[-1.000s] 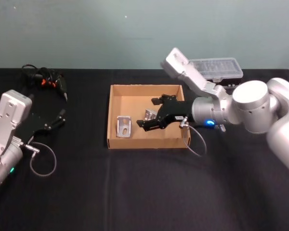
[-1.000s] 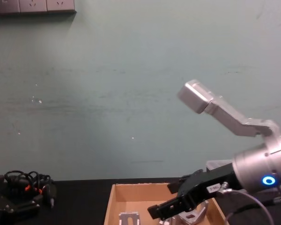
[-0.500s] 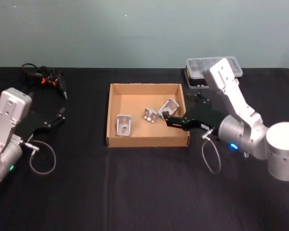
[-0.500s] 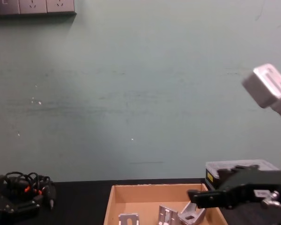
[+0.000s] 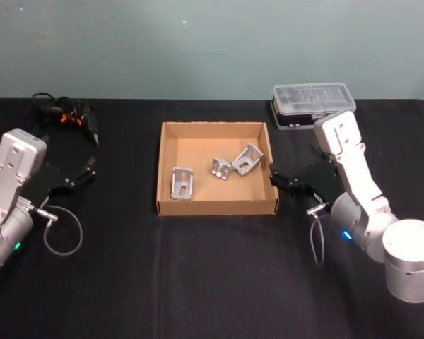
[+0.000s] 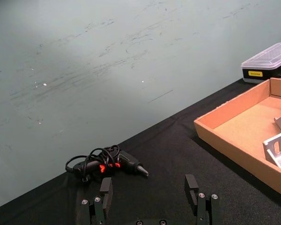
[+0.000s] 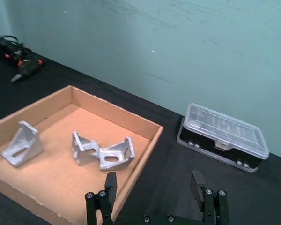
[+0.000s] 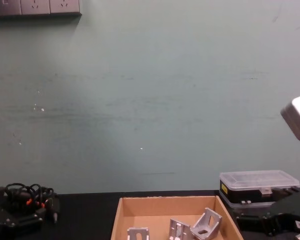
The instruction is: Use one hand to pick up the angle iron from the table and place it into the box.
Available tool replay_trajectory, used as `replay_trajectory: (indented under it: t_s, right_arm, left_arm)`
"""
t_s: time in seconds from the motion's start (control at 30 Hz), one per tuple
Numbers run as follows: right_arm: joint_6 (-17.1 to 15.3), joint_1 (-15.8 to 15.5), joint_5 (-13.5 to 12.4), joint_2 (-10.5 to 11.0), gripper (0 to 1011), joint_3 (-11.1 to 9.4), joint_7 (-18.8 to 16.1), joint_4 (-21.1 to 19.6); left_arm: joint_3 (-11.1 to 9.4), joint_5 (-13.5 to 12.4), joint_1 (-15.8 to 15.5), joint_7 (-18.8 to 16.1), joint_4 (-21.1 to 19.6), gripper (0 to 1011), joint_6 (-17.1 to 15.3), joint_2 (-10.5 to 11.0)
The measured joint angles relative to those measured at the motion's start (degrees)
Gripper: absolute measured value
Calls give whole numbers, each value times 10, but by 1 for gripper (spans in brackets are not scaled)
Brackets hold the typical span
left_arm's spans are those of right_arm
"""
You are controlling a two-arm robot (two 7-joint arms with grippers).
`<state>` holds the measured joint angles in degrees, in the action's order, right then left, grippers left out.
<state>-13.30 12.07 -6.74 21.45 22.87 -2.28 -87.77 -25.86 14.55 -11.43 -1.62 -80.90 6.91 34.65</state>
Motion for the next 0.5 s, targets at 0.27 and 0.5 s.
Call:
replay_trajectory:
  t_s: [0.27,0.5]
  right_arm:
    - [0,-3,12,-2,1003,-1,7,3]
    - [-1,-3,12,-2,1003,-1,7,2]
  left_arm:
    - [0,0,0,0,0,1011,0,0]
    - [0,0,0,0,0,1011,0,0]
